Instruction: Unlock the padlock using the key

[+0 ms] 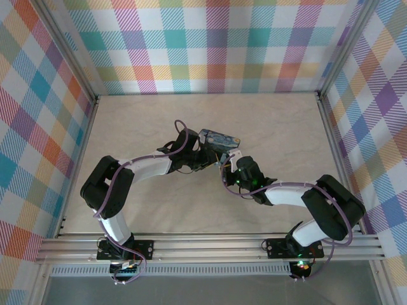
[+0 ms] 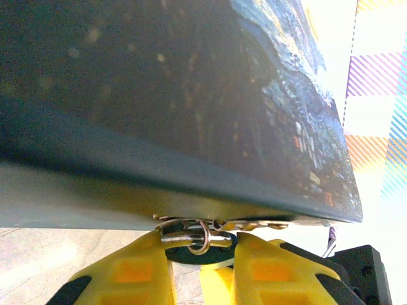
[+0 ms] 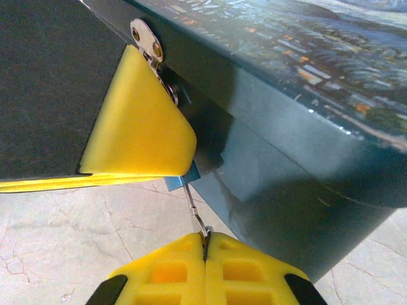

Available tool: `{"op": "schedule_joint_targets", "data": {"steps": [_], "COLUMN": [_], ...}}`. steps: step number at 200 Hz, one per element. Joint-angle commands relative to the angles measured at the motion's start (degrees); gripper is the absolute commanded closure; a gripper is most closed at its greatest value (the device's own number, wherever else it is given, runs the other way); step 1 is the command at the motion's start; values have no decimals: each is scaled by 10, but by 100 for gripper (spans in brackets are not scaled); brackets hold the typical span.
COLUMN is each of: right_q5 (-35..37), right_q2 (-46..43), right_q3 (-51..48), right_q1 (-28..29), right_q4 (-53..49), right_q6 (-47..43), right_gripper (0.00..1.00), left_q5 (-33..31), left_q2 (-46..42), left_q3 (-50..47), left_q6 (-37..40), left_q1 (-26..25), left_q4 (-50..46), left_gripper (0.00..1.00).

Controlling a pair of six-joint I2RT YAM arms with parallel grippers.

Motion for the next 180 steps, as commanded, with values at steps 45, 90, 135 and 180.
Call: {"op": "schedule_joint_targets", "data": {"steps": [45,90,135,180], "right_q5": [-48,-48,-49,-49], "right_q2": [-30,-33,-18,-1], "right_q3": [33,30,31,33], "right_q1": [11,11,11,12], "right_q4": [66,59,64,84], "right_q6": [-4,-4,1,-7], "right_gripper": [100,100,100,100], "left_q5": [19,15,16,20], "left_q2": [-2,1,1,1], "left_q3": [-3,-1,3,5], "left_q6": [-6,-7,-8,-13], "left_q1": [-12,-12,-12,-12], "left_q4": [-7,-11,-11,-10], "left_gripper": [87,87,87,87]}}
